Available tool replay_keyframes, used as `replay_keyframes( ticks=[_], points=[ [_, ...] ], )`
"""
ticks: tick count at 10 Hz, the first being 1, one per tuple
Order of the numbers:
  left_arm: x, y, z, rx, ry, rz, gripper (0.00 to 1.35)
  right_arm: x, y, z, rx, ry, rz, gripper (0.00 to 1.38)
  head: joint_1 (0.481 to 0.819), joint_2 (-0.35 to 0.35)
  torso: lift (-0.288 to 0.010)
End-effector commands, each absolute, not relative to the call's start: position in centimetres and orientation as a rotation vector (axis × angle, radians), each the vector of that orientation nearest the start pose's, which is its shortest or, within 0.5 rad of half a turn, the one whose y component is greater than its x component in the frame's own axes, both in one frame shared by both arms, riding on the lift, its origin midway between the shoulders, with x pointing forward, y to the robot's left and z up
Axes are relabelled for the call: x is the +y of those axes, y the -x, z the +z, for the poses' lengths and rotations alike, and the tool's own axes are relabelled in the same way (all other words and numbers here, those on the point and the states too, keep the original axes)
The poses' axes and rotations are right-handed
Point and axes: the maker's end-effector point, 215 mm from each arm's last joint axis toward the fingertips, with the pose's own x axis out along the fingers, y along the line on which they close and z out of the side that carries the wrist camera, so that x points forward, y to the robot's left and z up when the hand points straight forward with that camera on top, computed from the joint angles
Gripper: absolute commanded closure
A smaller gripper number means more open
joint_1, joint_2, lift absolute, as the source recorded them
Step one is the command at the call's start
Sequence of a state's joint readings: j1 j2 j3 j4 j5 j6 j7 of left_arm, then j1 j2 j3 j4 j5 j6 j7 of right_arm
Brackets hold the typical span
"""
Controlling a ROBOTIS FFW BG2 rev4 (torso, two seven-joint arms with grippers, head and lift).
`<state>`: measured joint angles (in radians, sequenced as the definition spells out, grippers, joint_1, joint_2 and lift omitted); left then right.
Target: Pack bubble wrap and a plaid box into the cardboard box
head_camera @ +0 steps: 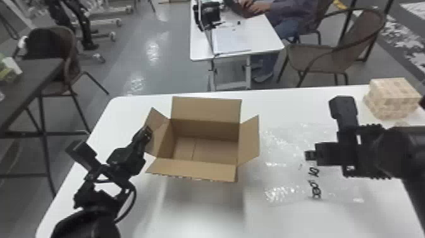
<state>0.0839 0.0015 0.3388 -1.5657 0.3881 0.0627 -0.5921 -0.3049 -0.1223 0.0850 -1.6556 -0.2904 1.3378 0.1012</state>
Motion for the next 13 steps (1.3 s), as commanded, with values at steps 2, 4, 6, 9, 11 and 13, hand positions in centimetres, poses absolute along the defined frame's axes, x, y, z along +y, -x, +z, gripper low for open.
replay_keyframes(
  ticks=[2, 4, 6, 9, 11, 13],
  points=[
    [30.2, -54.0, -35.8, -0.038, 0.387, -0.244, 1.22, -17.0, -53.4, -42.7, 0.917, -0.105, 0.311, 1.03, 0.695, 0.14, -0.11],
    [30.5, -54.0, -35.9, -0.039, 0.386, -0.23, 1.22, -19.5, -51.8, -39.3, 0.868, -0.109, 0.3, 1.03, 0.695, 0.135, -0.11],
    [31.6, -54.0, -35.8, -0.053, 0.381, -0.189, 1.22, -21.5, -50.0, -36.6, 0.805, -0.154, 0.296, 1.03, 0.695, 0.115, -0.11],
    [32.9, -53.8, -36.1, -0.067, 0.359, -0.106, 1.22, -21.2, -47.3, -33.1, 0.746, -0.204, 0.363, 1.03, 0.695, 0.117, -0.11],
    [32.8, -53.5, -36.2, -0.08, 0.35, -0.054, 1.22, -19.6, -47.8, -30.5, 0.674, -0.242, 0.425, 1.03, 0.695, 0.132, -0.11],
    [31.6, -53.4, -35.9, -0.101, 0.339, -0.054, 1.22, -17.7, -49.3, -28.6, 0.596, -0.286, 0.478, 1.03, 0.695, 0.144, -0.11]
  ],
)
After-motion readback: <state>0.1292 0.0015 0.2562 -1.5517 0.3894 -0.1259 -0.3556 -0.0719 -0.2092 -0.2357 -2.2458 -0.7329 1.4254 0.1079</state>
